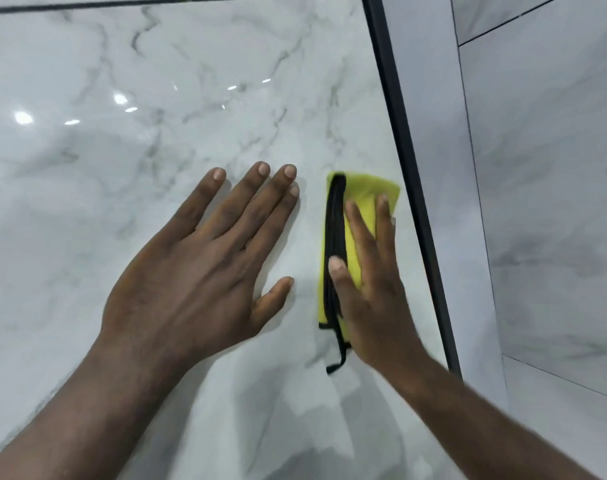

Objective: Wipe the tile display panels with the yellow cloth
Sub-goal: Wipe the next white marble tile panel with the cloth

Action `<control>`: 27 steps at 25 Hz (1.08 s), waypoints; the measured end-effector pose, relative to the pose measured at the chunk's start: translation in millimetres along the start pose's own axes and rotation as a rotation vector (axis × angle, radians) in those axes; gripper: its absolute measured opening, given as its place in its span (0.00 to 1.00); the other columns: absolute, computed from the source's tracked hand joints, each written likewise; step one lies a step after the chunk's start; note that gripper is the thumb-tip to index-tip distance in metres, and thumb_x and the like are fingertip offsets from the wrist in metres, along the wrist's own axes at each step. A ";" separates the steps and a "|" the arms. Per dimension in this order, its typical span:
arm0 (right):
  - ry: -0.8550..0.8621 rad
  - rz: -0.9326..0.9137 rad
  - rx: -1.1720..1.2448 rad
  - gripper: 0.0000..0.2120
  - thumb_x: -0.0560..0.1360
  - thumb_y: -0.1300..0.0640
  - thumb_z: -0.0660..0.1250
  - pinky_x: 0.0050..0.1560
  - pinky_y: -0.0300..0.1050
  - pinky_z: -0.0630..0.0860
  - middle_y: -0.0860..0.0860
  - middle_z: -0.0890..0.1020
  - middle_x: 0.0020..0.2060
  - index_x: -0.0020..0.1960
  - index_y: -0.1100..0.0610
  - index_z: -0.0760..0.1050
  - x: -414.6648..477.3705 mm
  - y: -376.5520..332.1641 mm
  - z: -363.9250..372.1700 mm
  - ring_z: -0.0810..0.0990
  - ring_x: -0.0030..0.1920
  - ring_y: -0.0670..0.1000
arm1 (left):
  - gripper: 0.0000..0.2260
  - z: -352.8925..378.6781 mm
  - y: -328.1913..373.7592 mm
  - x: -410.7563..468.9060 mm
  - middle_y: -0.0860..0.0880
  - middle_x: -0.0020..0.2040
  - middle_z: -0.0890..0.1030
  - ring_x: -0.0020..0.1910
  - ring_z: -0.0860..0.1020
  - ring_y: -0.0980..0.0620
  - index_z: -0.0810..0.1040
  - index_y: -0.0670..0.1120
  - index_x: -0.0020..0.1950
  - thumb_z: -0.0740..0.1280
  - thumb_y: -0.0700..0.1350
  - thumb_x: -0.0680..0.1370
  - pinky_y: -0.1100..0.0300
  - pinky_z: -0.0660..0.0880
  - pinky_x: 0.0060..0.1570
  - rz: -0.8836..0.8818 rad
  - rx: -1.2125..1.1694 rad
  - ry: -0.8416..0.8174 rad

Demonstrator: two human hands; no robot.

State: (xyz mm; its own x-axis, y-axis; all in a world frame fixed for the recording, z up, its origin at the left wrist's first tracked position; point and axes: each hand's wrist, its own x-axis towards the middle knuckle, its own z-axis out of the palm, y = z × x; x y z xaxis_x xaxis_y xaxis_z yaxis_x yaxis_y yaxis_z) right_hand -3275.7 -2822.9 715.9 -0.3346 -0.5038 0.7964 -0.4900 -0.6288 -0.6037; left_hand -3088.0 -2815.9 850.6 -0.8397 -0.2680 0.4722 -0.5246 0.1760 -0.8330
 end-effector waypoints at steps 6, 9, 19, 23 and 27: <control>0.092 -0.042 -0.196 0.30 0.88 0.49 0.56 0.85 0.59 0.48 0.52 0.42 0.87 0.87 0.47 0.50 93.2 38.0 -39.2 0.41 0.86 0.54 | 0.39 1.5 2.5 1.6 0.41 0.89 0.51 0.88 0.52 0.42 0.51 0.38 0.88 0.54 0.64 0.87 0.38 0.55 0.85 -0.021 0.022 -0.021; 0.117 0.267 -0.037 0.31 0.88 0.49 0.56 0.83 0.62 0.55 0.44 0.37 0.85 0.86 0.39 0.45 20.3 50.5 -24.7 0.42 0.86 0.50 | 0.40 0.5 1.3 2.4 0.41 0.89 0.51 0.88 0.52 0.42 0.50 0.39 0.88 0.54 0.64 0.86 0.38 0.55 0.85 -0.015 0.050 -0.031; 0.383 0.334 0.002 0.30 0.81 0.54 0.73 0.71 0.23 0.58 0.48 0.63 0.81 0.80 0.44 0.68 3.3 59.3 -31.9 0.59 0.76 0.30 | 0.42 0.5 3.5 1.0 0.40 0.88 0.54 0.87 0.55 0.39 0.55 0.37 0.88 0.56 0.67 0.84 0.36 0.53 0.85 0.005 0.029 -0.038; 0.245 0.499 -0.003 0.35 0.77 0.46 0.75 0.68 0.29 0.63 0.43 0.62 0.73 0.80 0.36 0.66 -71.3 56.1 -22.2 0.62 0.69 0.29 | 0.42 -3.3 3.1 1.4 0.40 0.89 0.53 0.88 0.53 0.40 0.54 0.38 0.88 0.57 0.67 0.85 0.35 0.54 0.84 0.000 0.055 -0.065; -0.082 0.345 0.080 0.44 0.78 0.50 0.75 0.68 0.19 0.54 0.33 0.50 0.83 0.83 0.30 0.52 -74.4 40.1 -33.4 0.48 0.80 0.29 | 0.42 -4.4 5.7 1.9 0.41 0.89 0.52 0.88 0.51 0.42 0.54 0.39 0.88 0.56 0.67 0.85 0.36 0.53 0.85 0.015 0.050 -0.061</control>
State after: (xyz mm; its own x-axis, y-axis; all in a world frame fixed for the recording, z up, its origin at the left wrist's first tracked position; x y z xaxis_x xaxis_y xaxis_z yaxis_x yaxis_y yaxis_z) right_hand -3297.3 -2790.9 633.7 -0.4016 -0.7382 0.5420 -0.2943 -0.4564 -0.8397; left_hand -3093.3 -2811.2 848.0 -0.8366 -0.3230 0.4425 -0.5031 0.1336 -0.8538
